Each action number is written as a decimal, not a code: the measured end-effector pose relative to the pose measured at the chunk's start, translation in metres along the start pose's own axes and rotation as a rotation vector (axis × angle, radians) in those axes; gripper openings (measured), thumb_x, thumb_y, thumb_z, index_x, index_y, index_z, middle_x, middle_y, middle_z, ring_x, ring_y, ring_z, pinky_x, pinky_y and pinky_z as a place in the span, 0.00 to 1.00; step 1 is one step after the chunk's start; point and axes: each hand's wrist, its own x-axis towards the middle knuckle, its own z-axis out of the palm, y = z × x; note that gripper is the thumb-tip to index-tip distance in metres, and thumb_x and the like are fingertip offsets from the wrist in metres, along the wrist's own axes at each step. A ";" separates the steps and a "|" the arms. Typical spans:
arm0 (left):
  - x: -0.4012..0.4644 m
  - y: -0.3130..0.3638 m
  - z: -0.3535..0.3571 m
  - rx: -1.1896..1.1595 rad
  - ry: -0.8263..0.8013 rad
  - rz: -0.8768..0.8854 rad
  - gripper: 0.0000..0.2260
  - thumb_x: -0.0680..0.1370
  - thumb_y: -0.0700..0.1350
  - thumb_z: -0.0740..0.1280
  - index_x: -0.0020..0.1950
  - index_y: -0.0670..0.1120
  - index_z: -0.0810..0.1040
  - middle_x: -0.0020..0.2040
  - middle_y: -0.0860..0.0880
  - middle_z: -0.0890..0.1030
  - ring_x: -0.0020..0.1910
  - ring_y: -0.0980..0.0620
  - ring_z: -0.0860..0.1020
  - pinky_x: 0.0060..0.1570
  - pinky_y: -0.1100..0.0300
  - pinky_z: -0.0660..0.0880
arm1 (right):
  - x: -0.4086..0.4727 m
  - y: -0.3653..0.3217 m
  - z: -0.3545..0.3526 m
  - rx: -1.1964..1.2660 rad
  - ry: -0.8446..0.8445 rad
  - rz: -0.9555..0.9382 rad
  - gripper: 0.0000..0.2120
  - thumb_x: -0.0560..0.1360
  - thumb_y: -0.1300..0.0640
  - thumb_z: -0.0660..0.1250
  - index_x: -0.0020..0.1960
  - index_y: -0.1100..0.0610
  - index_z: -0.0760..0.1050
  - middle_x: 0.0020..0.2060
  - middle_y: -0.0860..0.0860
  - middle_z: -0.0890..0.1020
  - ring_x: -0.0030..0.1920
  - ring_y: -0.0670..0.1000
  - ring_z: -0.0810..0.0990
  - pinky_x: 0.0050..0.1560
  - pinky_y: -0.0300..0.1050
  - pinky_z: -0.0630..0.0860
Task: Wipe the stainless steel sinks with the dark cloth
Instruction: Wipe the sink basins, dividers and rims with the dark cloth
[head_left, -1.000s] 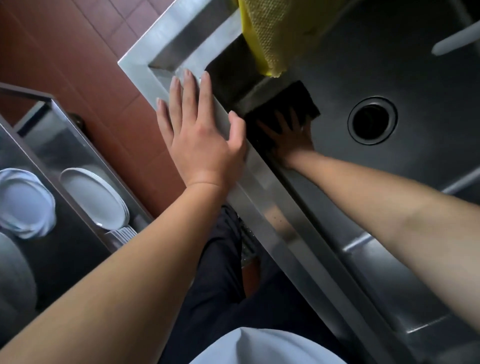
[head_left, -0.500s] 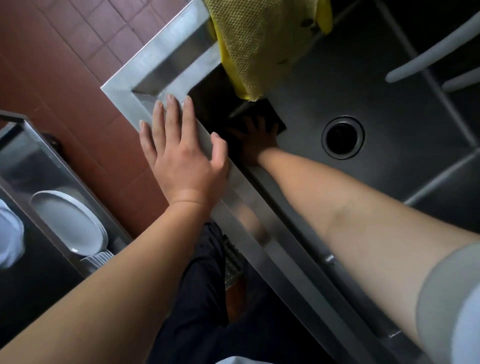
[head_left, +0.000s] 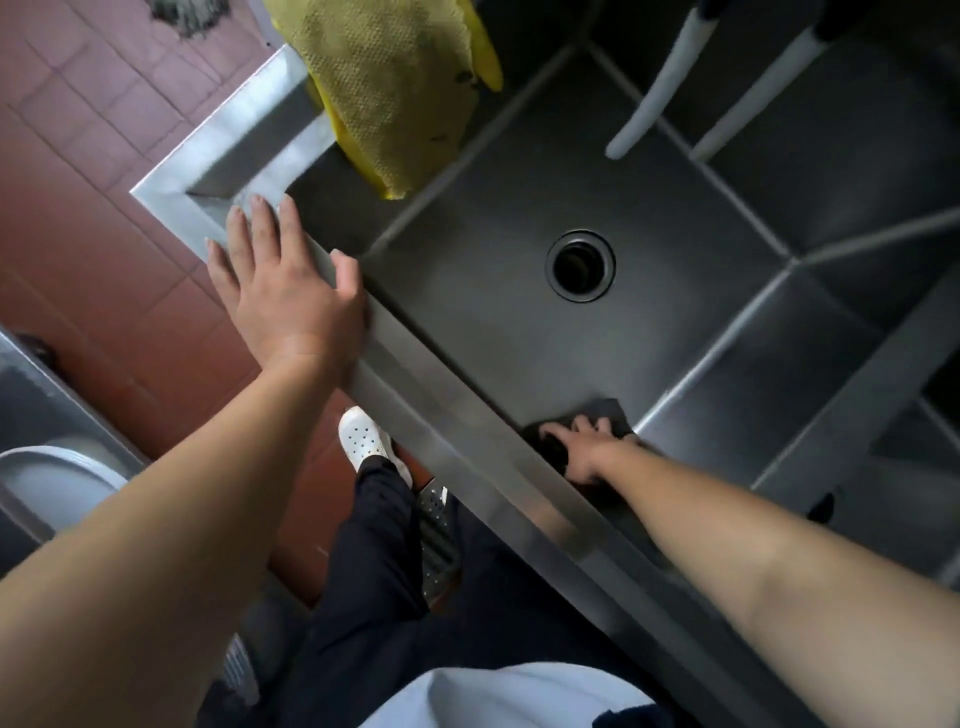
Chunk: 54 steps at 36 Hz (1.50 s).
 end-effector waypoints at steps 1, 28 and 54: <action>-0.001 0.000 -0.002 0.009 -0.007 0.010 0.30 0.80 0.56 0.53 0.80 0.47 0.56 0.81 0.46 0.55 0.81 0.47 0.48 0.78 0.46 0.41 | -0.010 0.008 0.000 -0.036 -0.079 0.047 0.38 0.72 0.56 0.61 0.72 0.27 0.48 0.77 0.52 0.51 0.76 0.66 0.48 0.68 0.74 0.55; -0.162 0.186 0.179 0.651 -1.128 1.485 0.23 0.78 0.52 0.60 0.71 0.46 0.70 0.72 0.43 0.68 0.73 0.40 0.64 0.69 0.46 0.67 | -0.123 0.135 -0.046 0.410 1.001 -0.073 0.21 0.72 0.52 0.65 0.65 0.51 0.76 0.76 0.55 0.65 0.77 0.60 0.60 0.73 0.70 0.53; 0.088 0.375 0.295 0.357 -0.430 1.088 0.34 0.79 0.68 0.47 0.81 0.58 0.39 0.82 0.54 0.40 0.80 0.49 0.39 0.75 0.41 0.42 | -0.047 0.110 -0.106 0.604 0.551 0.031 0.27 0.80 0.43 0.55 0.77 0.41 0.52 0.77 0.48 0.55 0.77 0.54 0.53 0.73 0.64 0.49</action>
